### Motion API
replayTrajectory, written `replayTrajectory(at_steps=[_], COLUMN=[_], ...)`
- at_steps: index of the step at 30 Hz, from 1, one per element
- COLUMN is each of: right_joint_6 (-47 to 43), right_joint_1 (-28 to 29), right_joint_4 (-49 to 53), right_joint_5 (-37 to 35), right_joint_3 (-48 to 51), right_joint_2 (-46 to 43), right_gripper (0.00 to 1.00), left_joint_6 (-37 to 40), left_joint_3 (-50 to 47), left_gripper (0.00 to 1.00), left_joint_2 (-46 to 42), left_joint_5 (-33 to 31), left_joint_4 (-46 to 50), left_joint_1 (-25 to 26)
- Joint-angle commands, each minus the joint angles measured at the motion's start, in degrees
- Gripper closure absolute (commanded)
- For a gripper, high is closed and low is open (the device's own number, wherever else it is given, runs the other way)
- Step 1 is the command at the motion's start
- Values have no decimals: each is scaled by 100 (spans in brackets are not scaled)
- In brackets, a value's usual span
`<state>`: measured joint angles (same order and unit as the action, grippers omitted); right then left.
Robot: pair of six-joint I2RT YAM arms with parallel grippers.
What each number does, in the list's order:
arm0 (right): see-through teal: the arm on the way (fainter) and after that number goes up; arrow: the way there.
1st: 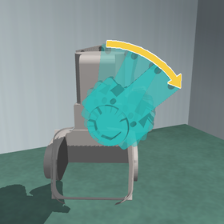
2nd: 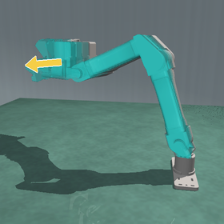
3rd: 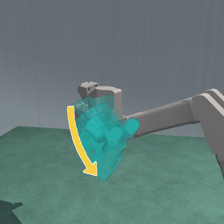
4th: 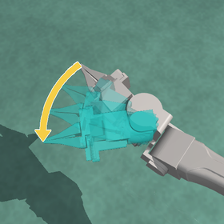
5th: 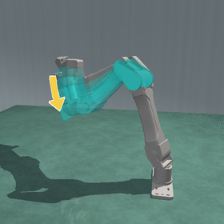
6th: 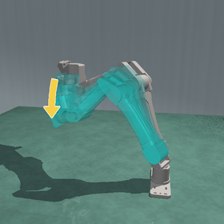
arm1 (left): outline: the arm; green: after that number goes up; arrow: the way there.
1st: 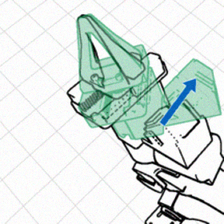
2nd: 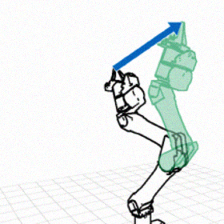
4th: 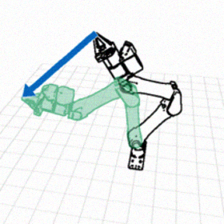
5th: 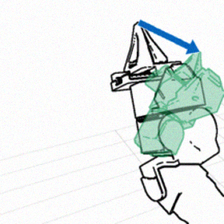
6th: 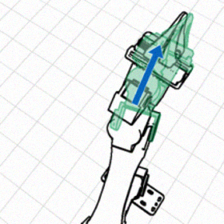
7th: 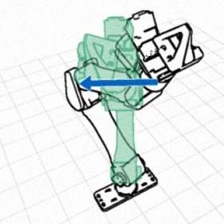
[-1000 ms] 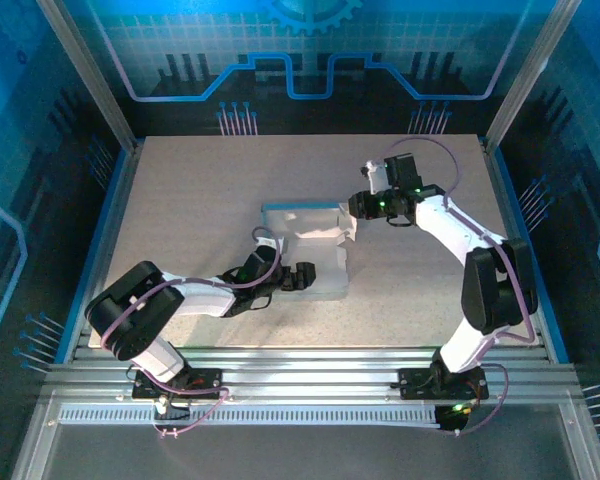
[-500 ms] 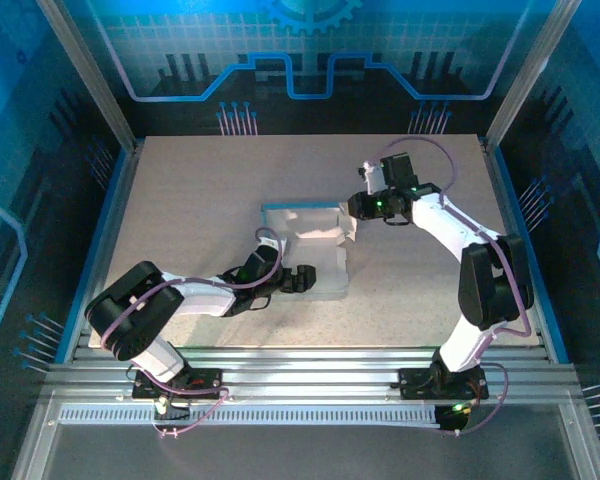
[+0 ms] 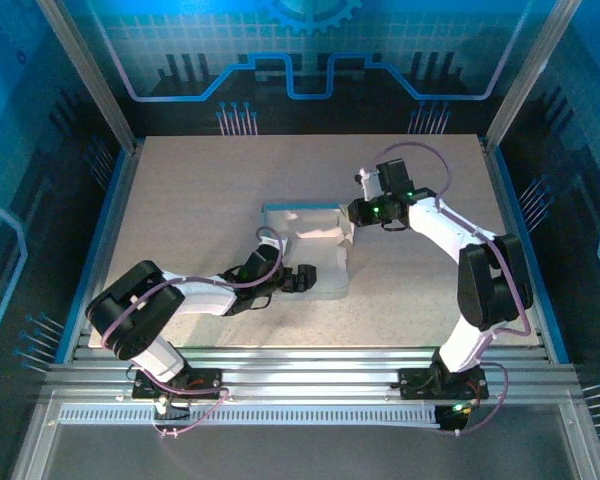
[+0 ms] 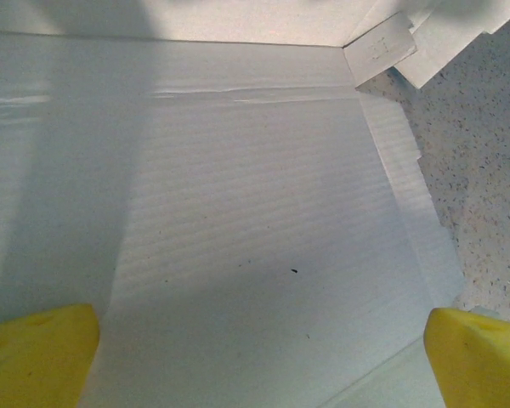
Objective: Fold the paper box
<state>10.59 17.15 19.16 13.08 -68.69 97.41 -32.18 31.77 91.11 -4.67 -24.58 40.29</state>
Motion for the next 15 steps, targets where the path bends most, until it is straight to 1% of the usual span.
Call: replayTrajectory(at_steps=[1,7,11,15], right_joint_6=[-85,-82,-136,-55], right_joint_1=[104,127,335,377], right_joint_4=[-70,-71,-40,-101], right_joint_5=[54,194,-86,-104], right_joint_3=[195,116,75,96], right_joint_2=[-187,-81,-199,-314], right_gripper=[89,91,91,91], left_joint_6=[-326,-372,-416,-407], left_joint_3=[58,23,-6,145], left_gripper=[1,1,1,1], left_joint_2=[-47,-24,43,245], left_joint_5=[180,9,35,117], left_joint_4=[557,461,316,273], left_joint_1=[63,58,59,58])
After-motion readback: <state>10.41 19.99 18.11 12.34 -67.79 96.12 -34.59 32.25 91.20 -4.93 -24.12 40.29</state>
